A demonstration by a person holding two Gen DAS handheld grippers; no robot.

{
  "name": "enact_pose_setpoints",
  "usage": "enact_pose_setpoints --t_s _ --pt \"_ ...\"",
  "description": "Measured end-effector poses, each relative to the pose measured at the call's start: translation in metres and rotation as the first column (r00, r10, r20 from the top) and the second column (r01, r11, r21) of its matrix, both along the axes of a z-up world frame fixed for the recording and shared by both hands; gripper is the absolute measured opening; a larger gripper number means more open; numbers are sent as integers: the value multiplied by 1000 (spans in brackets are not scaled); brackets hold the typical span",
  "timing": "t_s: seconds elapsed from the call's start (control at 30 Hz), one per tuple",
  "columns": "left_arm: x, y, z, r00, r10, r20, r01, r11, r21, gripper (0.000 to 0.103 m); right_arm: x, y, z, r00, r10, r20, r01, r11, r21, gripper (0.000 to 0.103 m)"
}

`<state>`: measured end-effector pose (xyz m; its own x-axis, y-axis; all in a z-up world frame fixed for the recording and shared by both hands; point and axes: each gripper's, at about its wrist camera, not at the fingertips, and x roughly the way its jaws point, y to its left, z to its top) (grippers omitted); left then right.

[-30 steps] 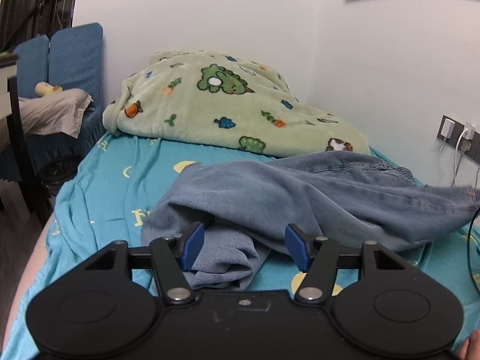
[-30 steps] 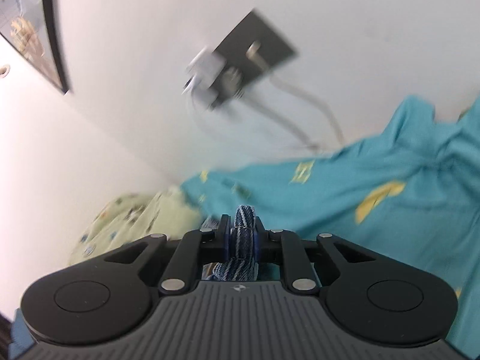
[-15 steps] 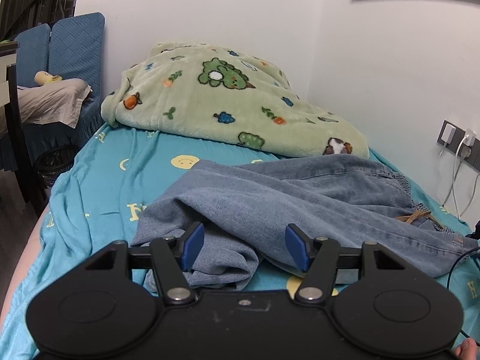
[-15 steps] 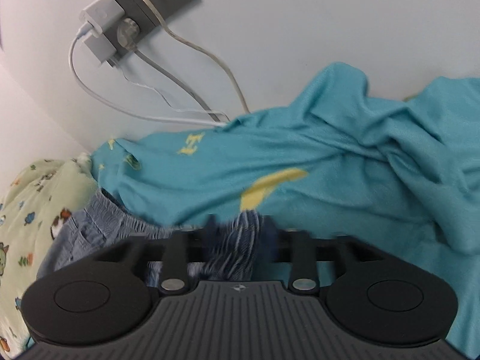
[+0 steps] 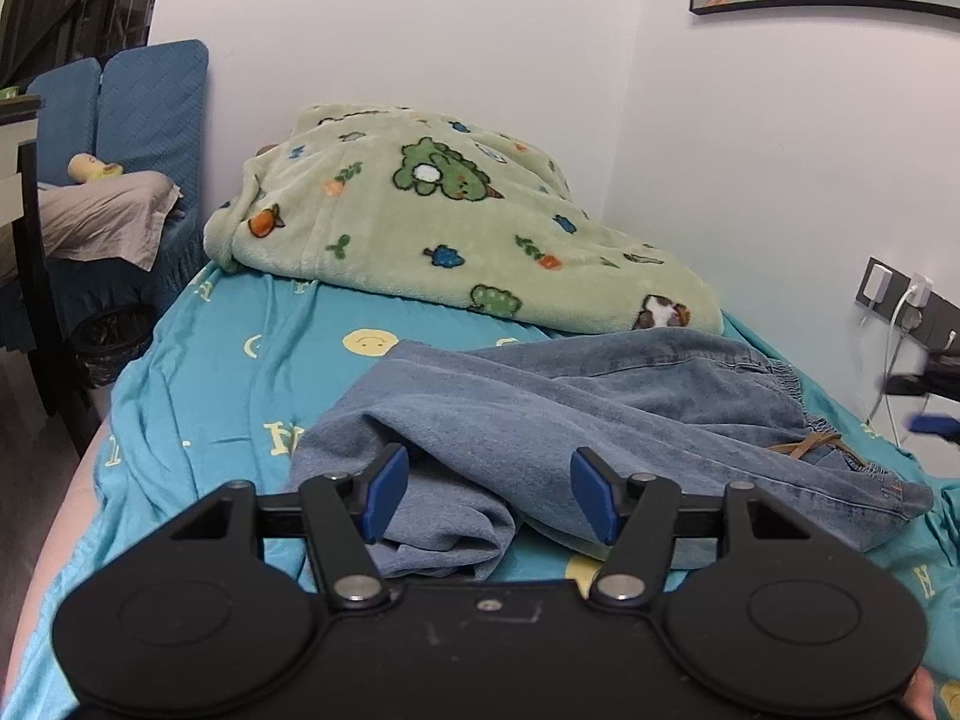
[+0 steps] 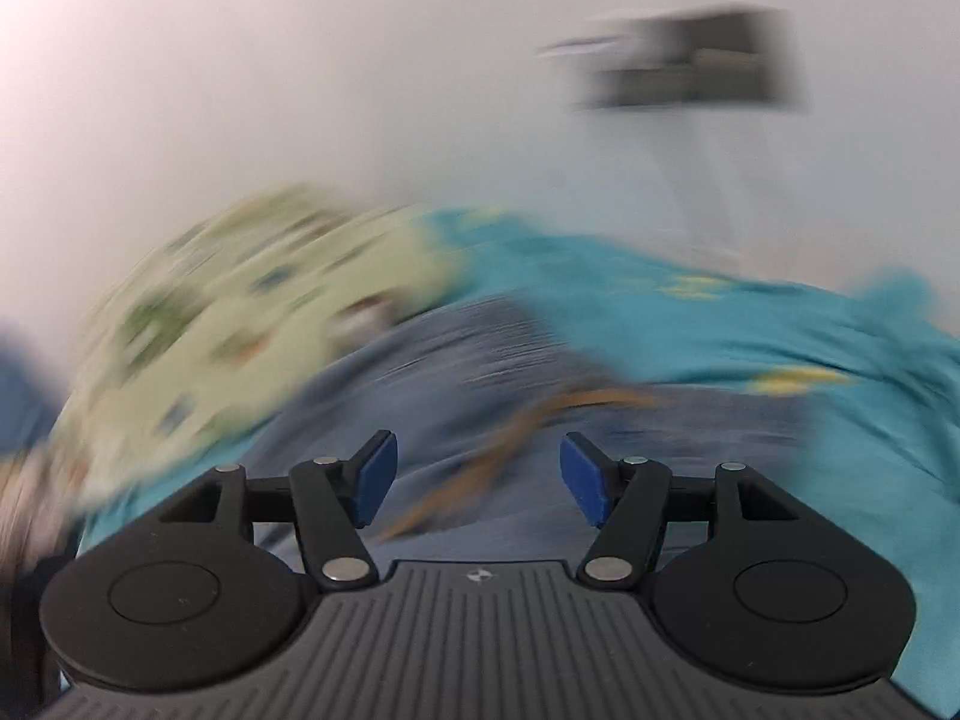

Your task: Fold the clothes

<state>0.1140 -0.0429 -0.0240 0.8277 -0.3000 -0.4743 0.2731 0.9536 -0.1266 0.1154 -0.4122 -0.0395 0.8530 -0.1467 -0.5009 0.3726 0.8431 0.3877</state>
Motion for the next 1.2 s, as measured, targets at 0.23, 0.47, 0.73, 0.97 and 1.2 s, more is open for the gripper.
enact_pose_setpoints --t_s 0.23,0.47,0.73,0.97,1.2 --pt "9 8 -3 999 36 -30 -36 999 -8 57 84 73 -20 904 428 -16 -428 904 -21 65" --pt "18 15 -5 997 49 -57 -50 998 -30 57 160 102 -58 834 550 -42 -551 834 -24 72" --pt "34 14 -15 996 29 -81 -29 1000 -2 57 217 115 -79 680 733 -12 -726 676 127 75" --pt "45 35 -19 990 87 -114 -91 995 -28 57 213 150 -72 604 796 -28 -790 603 106 49" --pt "41 60 0 984 163 -72 -169 980 -100 57 157 150 -29 640 769 6 -769 640 15 3"
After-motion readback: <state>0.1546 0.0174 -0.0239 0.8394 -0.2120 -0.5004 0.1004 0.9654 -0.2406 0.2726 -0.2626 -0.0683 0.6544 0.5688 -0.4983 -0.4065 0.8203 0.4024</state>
